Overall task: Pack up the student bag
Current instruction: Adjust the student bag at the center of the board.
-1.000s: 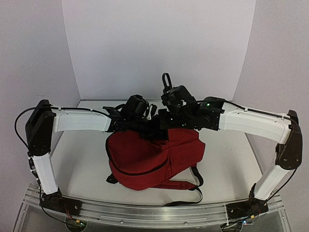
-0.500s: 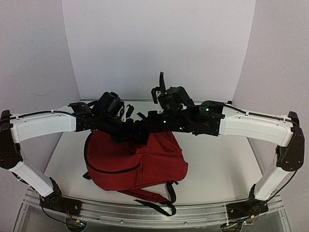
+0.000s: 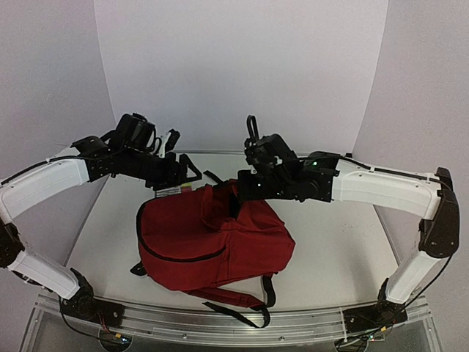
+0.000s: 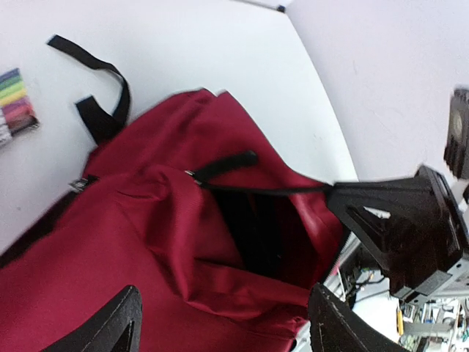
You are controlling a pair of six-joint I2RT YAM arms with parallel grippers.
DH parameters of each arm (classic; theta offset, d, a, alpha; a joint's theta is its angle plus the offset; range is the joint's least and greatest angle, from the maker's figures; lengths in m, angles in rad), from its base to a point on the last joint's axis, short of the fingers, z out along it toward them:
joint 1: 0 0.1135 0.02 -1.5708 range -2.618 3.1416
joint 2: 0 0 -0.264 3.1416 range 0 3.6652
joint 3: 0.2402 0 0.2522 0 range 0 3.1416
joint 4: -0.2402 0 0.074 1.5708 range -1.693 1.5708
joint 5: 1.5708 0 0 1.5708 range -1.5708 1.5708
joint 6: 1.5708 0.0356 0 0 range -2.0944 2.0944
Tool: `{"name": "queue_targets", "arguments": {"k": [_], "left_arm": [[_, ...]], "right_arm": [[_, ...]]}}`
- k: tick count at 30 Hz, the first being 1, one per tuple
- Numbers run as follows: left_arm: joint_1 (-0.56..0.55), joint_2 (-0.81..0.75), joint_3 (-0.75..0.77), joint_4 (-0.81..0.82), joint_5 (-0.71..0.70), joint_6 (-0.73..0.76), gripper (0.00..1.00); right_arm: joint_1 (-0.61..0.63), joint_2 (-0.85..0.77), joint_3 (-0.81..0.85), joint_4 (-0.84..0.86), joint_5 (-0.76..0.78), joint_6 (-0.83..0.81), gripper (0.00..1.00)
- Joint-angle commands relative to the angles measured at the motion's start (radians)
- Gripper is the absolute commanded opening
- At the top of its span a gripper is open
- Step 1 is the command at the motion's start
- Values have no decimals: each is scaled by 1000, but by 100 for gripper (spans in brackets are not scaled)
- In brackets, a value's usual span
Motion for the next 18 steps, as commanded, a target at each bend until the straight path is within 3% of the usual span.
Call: {"name": "queue_targets", "arguments": {"k": [1, 9, 18], "left_arm": [[153, -62, 26, -13, 45, 5, 82], [457, 9, -118, 132, 253, -52, 83], [592, 137, -284, 390, 334, -131, 80]], "right_arm": [[-11, -38, -28, -11, 124, 15, 0], [-113, -158, -135, -58, 180, 45, 0], [-170, -181, -169, -63, 142, 39, 0]]}}
